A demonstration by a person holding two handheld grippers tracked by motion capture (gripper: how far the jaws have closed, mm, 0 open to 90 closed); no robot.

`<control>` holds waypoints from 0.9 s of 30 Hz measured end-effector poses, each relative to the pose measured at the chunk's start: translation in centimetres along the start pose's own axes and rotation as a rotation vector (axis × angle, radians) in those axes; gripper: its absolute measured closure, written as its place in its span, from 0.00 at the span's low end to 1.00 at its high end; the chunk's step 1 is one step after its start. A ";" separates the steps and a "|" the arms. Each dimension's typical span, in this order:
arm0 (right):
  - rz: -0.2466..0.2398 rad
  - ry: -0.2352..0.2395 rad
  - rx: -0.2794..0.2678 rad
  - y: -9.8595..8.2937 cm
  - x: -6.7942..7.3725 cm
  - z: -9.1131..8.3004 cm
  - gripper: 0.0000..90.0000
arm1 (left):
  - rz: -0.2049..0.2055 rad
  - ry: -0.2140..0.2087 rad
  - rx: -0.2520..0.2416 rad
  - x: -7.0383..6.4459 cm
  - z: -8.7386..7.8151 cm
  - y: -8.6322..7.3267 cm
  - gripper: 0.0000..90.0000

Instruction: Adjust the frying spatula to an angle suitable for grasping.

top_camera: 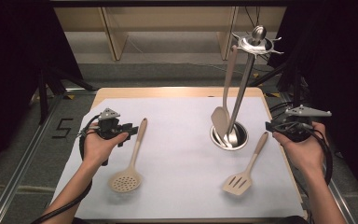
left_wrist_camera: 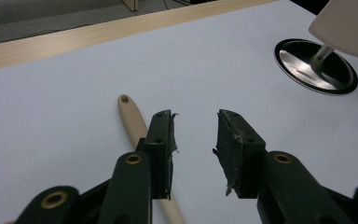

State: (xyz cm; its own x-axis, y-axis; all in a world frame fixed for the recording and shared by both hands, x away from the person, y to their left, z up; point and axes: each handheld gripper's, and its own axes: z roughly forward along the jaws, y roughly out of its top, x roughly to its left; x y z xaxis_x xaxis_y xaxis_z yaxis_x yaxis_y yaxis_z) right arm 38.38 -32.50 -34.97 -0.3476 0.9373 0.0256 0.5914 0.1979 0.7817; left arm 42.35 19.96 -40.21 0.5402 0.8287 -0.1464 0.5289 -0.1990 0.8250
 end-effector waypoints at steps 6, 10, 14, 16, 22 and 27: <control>0.012 0.095 0.195 -1.9 1.0 2.0 1.00 | 0.002 0.010 -0.015 0.1 -0.2 0.1 0.69; 0.022 0.138 0.281 -3.2 2.2 3.6 1.00 | 0.002 0.013 -0.010 0.1 -0.1 0.0 0.69; -0.044 0.170 0.389 -4.4 2.8 5.3 1.00 | 0.019 0.011 0.013 0.1 -0.1 -0.1 0.69; -0.054 0.183 0.442 -4.9 3.4 6.1 1.00 | 0.025 0.015 0.010 0.1 -0.1 0.0 0.69; -0.119 0.212 0.547 -5.6 4.3 7.9 1.00 | 0.018 0.019 0.010 0.2 -0.1 -0.1 0.69; -0.142 0.216 0.602 -6.1 4.3 8.6 1.00 | 0.018 0.021 0.012 0.2 0.0 -0.3 0.69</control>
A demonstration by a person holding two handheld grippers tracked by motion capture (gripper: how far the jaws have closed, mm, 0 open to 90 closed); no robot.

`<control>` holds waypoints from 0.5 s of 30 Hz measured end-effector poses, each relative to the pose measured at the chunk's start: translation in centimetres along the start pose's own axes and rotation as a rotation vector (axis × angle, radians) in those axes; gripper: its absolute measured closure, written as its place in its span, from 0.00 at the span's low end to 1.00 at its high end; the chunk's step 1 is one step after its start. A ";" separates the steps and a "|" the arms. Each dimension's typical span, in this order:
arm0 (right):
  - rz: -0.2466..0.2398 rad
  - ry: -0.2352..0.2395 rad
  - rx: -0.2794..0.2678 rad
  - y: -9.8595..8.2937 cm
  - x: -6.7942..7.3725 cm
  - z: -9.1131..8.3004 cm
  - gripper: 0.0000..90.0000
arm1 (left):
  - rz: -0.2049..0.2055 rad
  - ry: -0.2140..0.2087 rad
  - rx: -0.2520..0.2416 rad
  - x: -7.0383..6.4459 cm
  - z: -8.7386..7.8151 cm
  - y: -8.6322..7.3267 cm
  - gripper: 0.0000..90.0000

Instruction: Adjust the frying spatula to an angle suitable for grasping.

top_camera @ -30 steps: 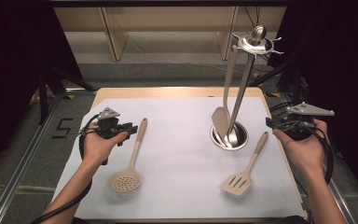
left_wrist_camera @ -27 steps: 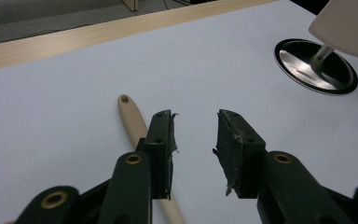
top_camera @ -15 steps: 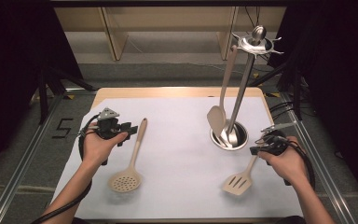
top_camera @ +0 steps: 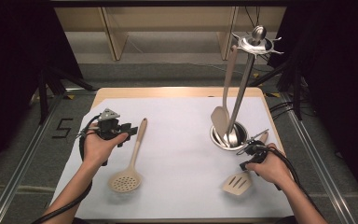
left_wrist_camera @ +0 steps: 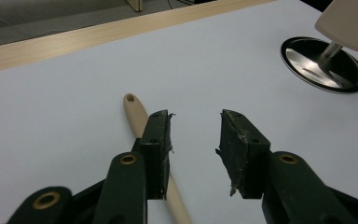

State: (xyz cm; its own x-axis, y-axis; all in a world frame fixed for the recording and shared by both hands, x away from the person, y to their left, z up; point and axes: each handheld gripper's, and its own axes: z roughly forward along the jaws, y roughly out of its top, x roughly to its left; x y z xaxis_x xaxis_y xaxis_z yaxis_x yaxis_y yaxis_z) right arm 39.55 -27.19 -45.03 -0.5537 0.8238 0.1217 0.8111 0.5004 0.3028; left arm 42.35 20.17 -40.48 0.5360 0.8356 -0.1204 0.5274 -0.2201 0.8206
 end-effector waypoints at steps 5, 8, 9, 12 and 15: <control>-0.022 0.008 0.010 0.0 -0.2 0.3 1.00 | 0.007 -0.006 0.004 0.0 0.0 0.0 0.69; -0.035 0.015 0.018 0.1 -0.3 0.3 1.00 | 0.009 -0.005 0.007 0.0 0.0 0.0 0.69; -0.043 0.018 0.016 0.1 -0.3 0.3 1.00 | 0.004 -0.006 0.003 0.0 0.0 -0.1 0.69; -0.041 0.027 0.037 0.2 -0.4 0.2 1.00 | 0.000 -0.001 0.005 0.0 0.0 -0.1 0.69; -0.046 0.028 0.052 0.2 -0.5 0.0 1.00 | -0.017 -0.003 -0.012 0.0 0.0 -0.1 0.69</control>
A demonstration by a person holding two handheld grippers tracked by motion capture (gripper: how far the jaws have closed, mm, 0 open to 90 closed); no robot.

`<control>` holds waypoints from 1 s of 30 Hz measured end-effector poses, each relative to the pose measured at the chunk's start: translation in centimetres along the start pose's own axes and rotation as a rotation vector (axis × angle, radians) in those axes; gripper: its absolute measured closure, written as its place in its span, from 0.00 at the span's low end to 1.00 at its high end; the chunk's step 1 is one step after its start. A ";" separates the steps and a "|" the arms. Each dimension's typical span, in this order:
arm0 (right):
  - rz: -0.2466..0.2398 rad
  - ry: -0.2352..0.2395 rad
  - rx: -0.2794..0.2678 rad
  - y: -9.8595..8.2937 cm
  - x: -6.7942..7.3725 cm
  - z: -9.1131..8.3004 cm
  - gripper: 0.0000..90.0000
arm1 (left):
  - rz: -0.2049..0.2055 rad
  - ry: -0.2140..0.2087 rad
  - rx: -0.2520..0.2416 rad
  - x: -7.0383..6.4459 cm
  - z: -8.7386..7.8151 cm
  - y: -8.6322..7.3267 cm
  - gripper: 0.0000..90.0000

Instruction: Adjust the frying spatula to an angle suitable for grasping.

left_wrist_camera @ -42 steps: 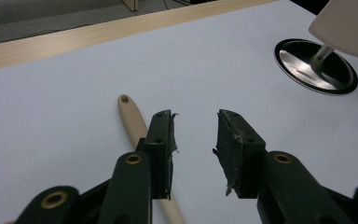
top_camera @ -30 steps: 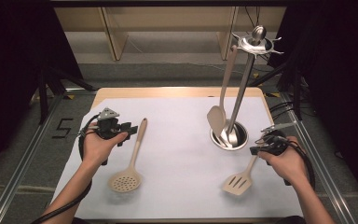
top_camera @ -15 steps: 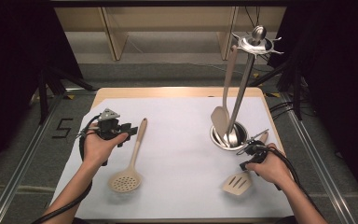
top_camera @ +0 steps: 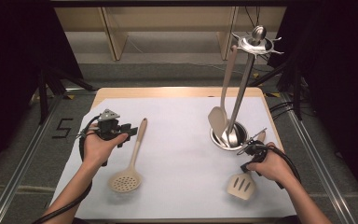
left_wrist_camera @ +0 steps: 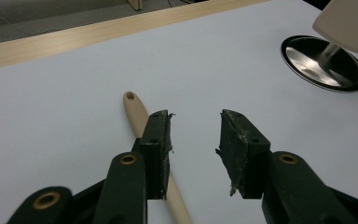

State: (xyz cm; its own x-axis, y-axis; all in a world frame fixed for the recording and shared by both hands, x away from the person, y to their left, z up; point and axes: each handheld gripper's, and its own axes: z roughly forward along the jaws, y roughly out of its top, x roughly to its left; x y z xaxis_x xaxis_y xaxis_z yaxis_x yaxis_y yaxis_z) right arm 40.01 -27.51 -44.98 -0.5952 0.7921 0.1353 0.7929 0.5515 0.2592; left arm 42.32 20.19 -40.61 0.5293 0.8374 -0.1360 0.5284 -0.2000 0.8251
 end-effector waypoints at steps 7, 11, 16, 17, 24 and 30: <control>-0.002 0.005 0.012 -0.7 -0.5 -1.0 1.00 | 0.010 0.001 0.017 0.1 -0.1 0.0 0.68; 0.012 0.015 0.018 -1.0 -0.7 -1.2 1.00 | 0.018 0.001 0.018 0.1 -0.1 0.0 0.68; 0.033 -0.043 0.110 -1.4 -0.7 -1.6 1.00 | 0.009 0.000 0.019 0.1 -0.1 -0.1 0.68; 0.061 -0.042 0.094 -1.5 -0.8 -1.6 1.00 | -0.008 0.000 0.002 0.0 0.1 -0.1 0.68; 0.303 -0.077 -0.069 -1.0 -1.9 -2.6 0.80 | 0.009 -0.001 0.021 0.1 0.0 0.0 0.68; 0.463 -0.055 -0.046 0.2 -2.8 -1.7 0.69 | 0.016 0.003 0.020 0.3 -0.2 -0.1 0.67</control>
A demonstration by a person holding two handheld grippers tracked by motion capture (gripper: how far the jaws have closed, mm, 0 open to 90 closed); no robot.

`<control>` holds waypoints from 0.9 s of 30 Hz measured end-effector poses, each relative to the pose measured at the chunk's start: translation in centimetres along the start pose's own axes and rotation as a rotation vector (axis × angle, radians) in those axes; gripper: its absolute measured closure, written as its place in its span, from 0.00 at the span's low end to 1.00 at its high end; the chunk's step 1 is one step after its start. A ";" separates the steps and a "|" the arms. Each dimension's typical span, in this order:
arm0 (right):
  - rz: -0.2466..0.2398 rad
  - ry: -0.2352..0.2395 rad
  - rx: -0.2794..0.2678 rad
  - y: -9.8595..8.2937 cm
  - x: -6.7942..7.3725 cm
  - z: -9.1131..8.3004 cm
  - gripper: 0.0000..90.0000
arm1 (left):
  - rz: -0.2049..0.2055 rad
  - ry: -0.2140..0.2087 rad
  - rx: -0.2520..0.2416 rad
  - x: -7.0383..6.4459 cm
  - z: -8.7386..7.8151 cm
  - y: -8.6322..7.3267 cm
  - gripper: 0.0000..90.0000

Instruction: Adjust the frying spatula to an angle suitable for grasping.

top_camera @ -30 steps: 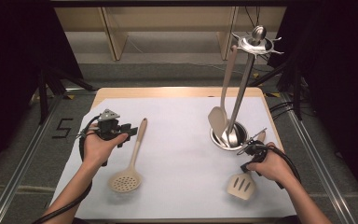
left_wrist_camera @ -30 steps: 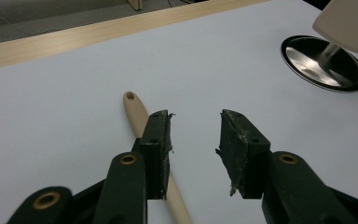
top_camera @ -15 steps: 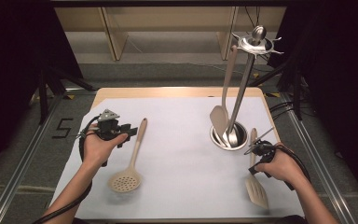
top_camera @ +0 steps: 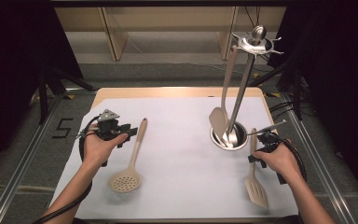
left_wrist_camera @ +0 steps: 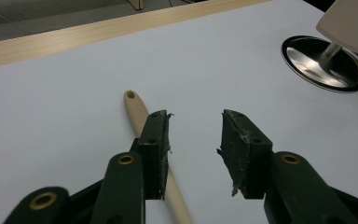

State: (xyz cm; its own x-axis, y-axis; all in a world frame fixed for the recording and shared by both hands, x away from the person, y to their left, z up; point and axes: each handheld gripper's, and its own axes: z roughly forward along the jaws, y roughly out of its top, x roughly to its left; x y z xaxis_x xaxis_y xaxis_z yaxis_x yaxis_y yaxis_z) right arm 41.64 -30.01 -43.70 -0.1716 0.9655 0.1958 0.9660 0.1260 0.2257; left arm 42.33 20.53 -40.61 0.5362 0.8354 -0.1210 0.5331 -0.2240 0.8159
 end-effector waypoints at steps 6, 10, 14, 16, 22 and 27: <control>0.048 0.009 0.015 0.1 -0.3 0.6 0.69 | -0.014 0.005 -0.006 0.1 0.0 -0.1 0.67; 0.077 0.016 0.032 0.1 -0.6 1.1 0.69 | -0.007 0.000 -0.003 0.0 0.0 0.0 0.67; 0.112 0.002 0.051 0.3 -0.4 1.2 0.72 | -0.001 0.002 -0.001 0.0 0.0 0.0 0.67; 0.061 -0.030 0.074 0.4 -0.6 1.3 0.75 | -0.004 0.001 0.001 0.0 0.1 0.0 0.67; 0.072 -0.050 0.089 0.5 -0.4 1.3 0.78 | -0.010 -0.001 -0.004 0.0 0.0 0.0 0.67; 0.107 -0.018 0.097 0.5 -0.4 1.0 0.86 | -0.008 0.002 -0.003 0.0 0.1 -0.1 0.66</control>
State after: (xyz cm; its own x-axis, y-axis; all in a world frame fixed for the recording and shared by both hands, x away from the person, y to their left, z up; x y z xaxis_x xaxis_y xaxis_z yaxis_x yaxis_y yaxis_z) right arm 42.37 -30.08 -44.62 -0.0641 0.9785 0.1960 0.9929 0.0428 0.1110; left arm 42.35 20.53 -40.70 0.5307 0.8381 -0.1261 0.5352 -0.2160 0.8167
